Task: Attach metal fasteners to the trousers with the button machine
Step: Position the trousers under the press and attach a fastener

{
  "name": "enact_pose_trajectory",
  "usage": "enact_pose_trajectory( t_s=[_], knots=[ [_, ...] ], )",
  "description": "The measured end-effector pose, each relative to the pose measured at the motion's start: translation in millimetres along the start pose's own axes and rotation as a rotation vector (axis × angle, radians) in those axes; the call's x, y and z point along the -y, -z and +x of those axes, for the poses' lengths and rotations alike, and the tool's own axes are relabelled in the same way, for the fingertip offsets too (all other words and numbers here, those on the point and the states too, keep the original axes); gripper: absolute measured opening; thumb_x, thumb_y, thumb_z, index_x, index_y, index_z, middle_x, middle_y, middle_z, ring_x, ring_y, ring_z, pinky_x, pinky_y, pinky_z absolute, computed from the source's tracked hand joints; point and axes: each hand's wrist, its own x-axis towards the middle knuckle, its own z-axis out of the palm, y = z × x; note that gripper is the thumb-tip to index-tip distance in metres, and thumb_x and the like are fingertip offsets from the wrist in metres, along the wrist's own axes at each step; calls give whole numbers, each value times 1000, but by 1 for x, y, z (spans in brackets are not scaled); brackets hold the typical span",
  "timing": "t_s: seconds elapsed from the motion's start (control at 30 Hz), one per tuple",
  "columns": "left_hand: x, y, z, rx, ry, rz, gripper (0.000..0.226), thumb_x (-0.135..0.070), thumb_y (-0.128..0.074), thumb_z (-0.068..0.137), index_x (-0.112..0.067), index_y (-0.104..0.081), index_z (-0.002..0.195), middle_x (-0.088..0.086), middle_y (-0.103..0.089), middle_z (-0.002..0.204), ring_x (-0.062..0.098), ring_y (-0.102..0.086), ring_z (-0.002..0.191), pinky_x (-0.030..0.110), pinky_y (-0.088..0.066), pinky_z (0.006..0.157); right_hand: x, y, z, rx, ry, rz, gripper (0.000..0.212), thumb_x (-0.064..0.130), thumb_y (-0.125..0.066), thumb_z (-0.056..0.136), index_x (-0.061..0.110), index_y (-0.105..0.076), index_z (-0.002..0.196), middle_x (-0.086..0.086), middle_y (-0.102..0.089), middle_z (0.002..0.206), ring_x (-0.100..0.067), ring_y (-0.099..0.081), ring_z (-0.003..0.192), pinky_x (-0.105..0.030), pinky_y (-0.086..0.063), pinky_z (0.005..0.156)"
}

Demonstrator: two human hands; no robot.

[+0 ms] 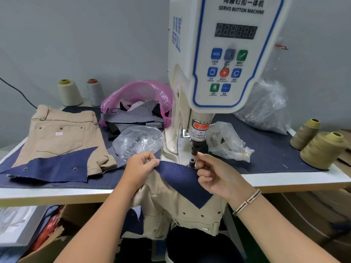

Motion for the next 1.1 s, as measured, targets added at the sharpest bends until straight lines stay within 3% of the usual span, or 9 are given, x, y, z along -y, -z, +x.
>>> enact_pose_trajectory(
  t_s=[0.2,0.57,0.77,0.87,0.97,1.03,1.1],
  knots=[
    [-1,0,0,-9,3,26,17,-25,-60,67,-24,-56,51,-11,-47,50,6,-40,54,27,-34,59,0,-4,-6,41,-33,76,16,15,-67,73,2,-68,83,-1,-49,58,-8,-40,34,-17,-33,30],
    [-4,0,-1,-17,11,44,18,-25,-61,67,-23,-54,50,-6,-47,53,8,-40,56,26,-34,59,2,-21,-26,37,-114,336,13,5,-62,74,-1,-61,85,-1,-44,62,-7,-42,35,-15,-34,32],
    [-5,1,-3,-4,11,45,27,-13,-66,77,-17,-53,54,-3,-44,53,6,-38,53,21,-34,56,-24,-39,-39,8,8,443,23,2,-57,71,0,-62,94,-4,-53,63,-7,-43,36,-14,-34,31],
    [-7,1,-3,-20,21,90,29,0,-64,81,-12,-54,57,-2,-47,54,9,-40,55,25,-34,57,-47,-65,-38,66,69,156,19,3,-54,83,4,-64,99,-4,-51,60,-8,-41,39,-15,-32,34],
    [-8,0,-6,-37,129,58,38,11,-48,89,-18,-48,64,-11,-49,53,1,-45,51,17,-39,51,-56,-103,-19,119,253,-440,21,8,-47,95,9,-68,93,0,-55,68,-7,-47,48,-15,-36,44],
    [-3,-1,-7,-58,117,131,29,11,-42,94,-15,-55,90,-12,-43,71,-4,-41,64,9,-42,52,-51,-124,4,65,425,-892,22,15,-49,95,14,-71,96,2,-64,81,-5,-54,64,-15,-41,56],
    [-3,0,-4,-122,84,185,27,11,-49,91,5,-54,117,-11,-46,80,-2,-46,73,9,-44,62,-45,-137,31,-6,621,-1380,26,18,-47,95,11,-71,101,-2,-68,101,-10,-57,87,-23,-42,69]
  ],
)
